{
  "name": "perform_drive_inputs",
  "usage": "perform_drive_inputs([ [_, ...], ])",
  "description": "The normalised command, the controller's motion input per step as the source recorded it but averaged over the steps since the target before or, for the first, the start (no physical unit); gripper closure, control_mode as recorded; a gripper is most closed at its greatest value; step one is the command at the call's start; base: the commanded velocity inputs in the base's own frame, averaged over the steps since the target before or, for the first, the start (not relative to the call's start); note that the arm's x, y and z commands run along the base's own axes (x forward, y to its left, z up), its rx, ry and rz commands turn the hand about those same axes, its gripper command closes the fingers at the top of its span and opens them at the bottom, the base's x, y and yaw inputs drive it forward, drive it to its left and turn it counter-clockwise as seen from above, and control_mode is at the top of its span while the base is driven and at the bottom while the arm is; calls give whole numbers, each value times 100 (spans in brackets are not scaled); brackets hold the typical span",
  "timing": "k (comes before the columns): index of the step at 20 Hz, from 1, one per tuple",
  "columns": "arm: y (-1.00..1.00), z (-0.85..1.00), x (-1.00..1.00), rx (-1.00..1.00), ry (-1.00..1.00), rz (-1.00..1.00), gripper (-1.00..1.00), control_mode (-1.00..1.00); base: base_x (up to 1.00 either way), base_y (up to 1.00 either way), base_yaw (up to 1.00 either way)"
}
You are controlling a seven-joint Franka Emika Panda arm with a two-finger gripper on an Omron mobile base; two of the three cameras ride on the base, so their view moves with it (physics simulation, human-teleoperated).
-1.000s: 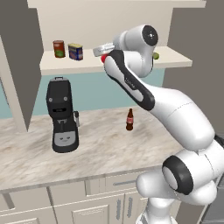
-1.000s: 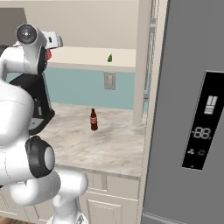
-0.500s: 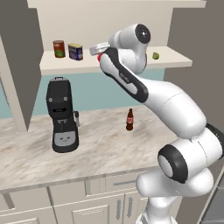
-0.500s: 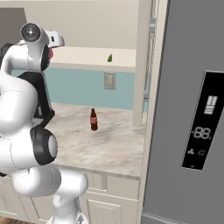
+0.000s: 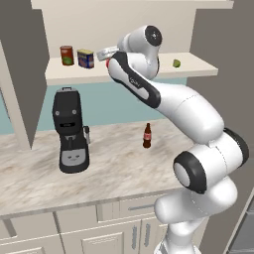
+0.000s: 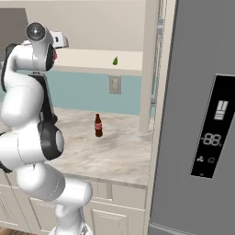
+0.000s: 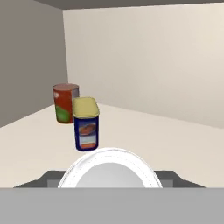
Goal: Pick the cans from the counter and place them in their designated side in the cabinet.
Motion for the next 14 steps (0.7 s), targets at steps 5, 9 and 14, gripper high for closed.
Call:
perform_drive_inputs([
  [5, 13, -7, 31, 0, 3, 0, 100, -100, 0, 0, 0],
  [9, 10, -6, 31, 0, 1, 0, 100, -100, 0, 0, 0],
  [14, 8, -4, 31, 0, 1, 0, 100, -100, 0, 0, 0],
])
